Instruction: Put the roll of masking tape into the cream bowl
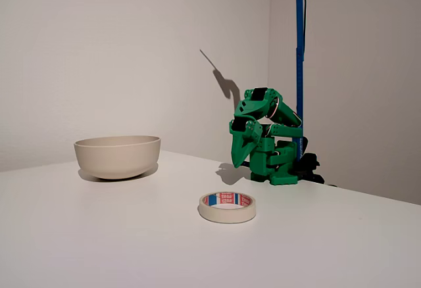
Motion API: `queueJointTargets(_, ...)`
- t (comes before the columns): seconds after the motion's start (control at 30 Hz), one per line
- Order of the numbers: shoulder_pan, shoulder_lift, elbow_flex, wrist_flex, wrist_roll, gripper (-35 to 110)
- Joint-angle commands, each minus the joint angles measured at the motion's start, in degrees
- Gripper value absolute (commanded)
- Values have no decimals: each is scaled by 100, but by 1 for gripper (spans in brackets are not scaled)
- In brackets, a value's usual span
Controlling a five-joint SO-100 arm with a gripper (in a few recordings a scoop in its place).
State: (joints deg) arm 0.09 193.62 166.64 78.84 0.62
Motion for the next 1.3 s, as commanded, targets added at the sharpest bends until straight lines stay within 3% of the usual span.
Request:
queueJointTargets(0.0, -97, 62, 18, 62, 88, -8)
queueJointTargets(1.27, -141, -44, -26, -246, 176, -8)
